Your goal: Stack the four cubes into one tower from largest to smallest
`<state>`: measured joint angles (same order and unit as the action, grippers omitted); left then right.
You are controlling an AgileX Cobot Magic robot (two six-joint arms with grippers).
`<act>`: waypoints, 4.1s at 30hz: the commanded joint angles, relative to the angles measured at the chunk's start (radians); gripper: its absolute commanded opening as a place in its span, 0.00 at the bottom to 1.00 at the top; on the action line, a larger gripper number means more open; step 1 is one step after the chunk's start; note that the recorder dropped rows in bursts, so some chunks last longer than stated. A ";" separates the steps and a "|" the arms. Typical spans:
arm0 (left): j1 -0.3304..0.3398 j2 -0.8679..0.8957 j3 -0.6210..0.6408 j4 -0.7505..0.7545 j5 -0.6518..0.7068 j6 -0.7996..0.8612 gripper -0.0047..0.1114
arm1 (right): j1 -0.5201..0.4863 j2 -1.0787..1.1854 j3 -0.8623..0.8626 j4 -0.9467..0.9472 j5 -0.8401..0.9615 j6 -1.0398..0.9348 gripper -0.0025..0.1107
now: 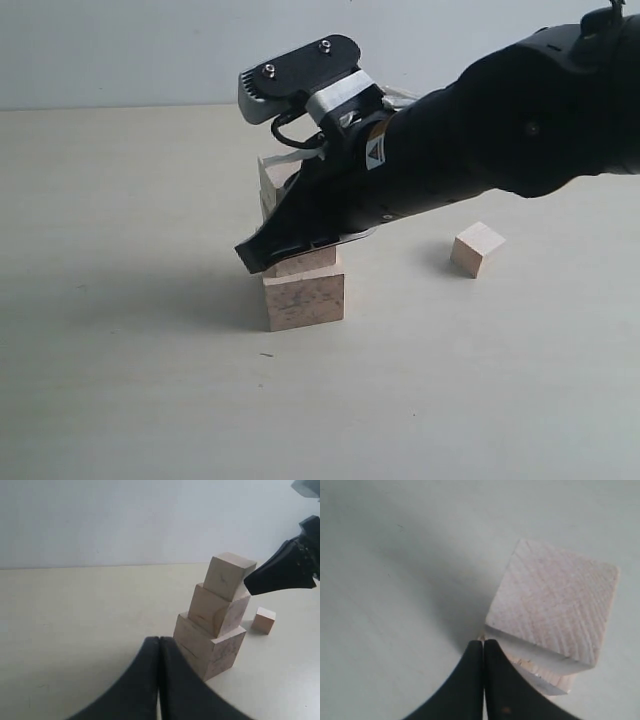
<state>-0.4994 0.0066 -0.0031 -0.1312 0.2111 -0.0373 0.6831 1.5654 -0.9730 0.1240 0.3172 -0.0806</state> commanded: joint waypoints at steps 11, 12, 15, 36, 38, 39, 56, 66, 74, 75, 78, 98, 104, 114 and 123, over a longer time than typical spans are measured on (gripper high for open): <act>0.003 -0.007 0.003 -0.002 -0.003 0.002 0.04 | 0.003 0.026 -0.023 0.002 -0.057 -0.007 0.02; 0.003 -0.007 0.003 -0.002 -0.003 0.002 0.04 | 0.003 0.026 -0.023 0.004 -0.057 -0.007 0.02; 0.003 -0.007 0.003 -0.002 -0.003 0.002 0.04 | 0.003 -0.008 -0.016 0.003 -0.011 -0.026 0.02; 0.003 -0.007 0.003 -0.002 -0.003 0.002 0.04 | 0.052 -0.166 -0.139 -0.003 0.135 0.047 0.06; 0.003 -0.007 0.003 -0.002 -0.003 0.002 0.04 | 0.005 -0.209 -0.115 -0.014 0.156 0.089 0.11; 0.003 -0.007 0.003 -0.002 -0.003 0.002 0.04 | -0.018 -0.230 -0.101 -0.028 0.161 0.104 0.13; 0.003 -0.007 0.003 -0.002 -0.003 0.002 0.04 | -0.464 -0.163 -0.058 -0.112 0.549 -0.087 0.60; 0.003 -0.007 0.003 -0.002 -0.003 0.002 0.04 | -0.464 0.080 -0.082 -0.131 0.401 -0.252 0.61; 0.003 -0.007 0.003 -0.002 -0.003 0.002 0.04 | -0.464 0.173 -0.116 -0.129 0.358 -0.265 0.62; 0.003 -0.007 0.003 -0.002 -0.003 0.002 0.04 | -0.464 0.187 -0.131 -0.124 0.370 -0.265 0.64; 0.003 -0.007 0.003 -0.002 -0.003 0.002 0.04 | -0.464 0.217 -0.163 -0.129 0.395 -0.265 0.68; 0.003 -0.007 0.003 -0.002 -0.003 0.002 0.04 | -0.493 0.350 -0.163 -0.177 0.362 -0.265 0.69; 0.003 -0.007 0.003 -0.002 -0.003 0.002 0.04 | -0.493 0.356 -0.163 -0.177 0.340 -0.255 0.65; 0.003 -0.007 0.003 -0.002 -0.003 0.002 0.04 | -0.505 0.392 -0.163 -0.177 0.327 -0.235 0.60; 0.003 -0.007 0.003 -0.002 -0.003 0.002 0.04 | -0.505 0.377 -0.163 -0.174 0.355 -0.145 0.19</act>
<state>-0.4994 0.0066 -0.0031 -0.1312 0.2111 -0.0373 0.1831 1.9567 -1.1296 -0.0459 0.6522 -0.2724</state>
